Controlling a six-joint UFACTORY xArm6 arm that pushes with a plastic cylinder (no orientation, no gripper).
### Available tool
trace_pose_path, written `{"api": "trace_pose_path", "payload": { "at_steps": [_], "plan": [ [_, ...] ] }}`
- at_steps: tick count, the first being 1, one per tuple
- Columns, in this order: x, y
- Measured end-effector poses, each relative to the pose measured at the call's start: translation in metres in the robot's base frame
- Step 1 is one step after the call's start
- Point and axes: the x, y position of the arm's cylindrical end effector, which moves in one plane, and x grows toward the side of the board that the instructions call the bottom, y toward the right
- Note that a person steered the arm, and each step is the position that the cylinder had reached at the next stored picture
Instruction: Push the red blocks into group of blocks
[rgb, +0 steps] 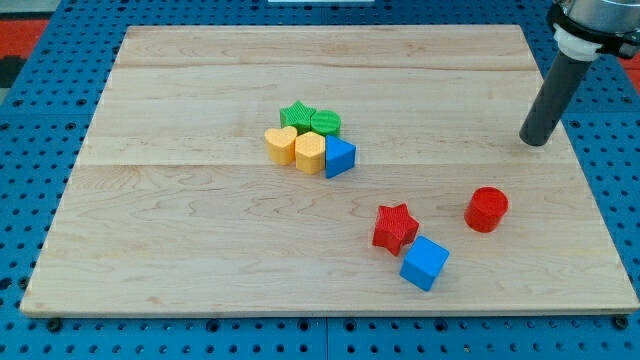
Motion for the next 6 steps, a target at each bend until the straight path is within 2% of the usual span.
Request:
{"api": "trace_pose_path", "payload": {
  "at_steps": [1,3,4,5,6],
  "plan": [
    [0.025,0.018],
    [0.091,-0.030],
    [0.103,-0.076],
    [0.121,-0.078],
    [0.119,-0.124]
  ]
}}
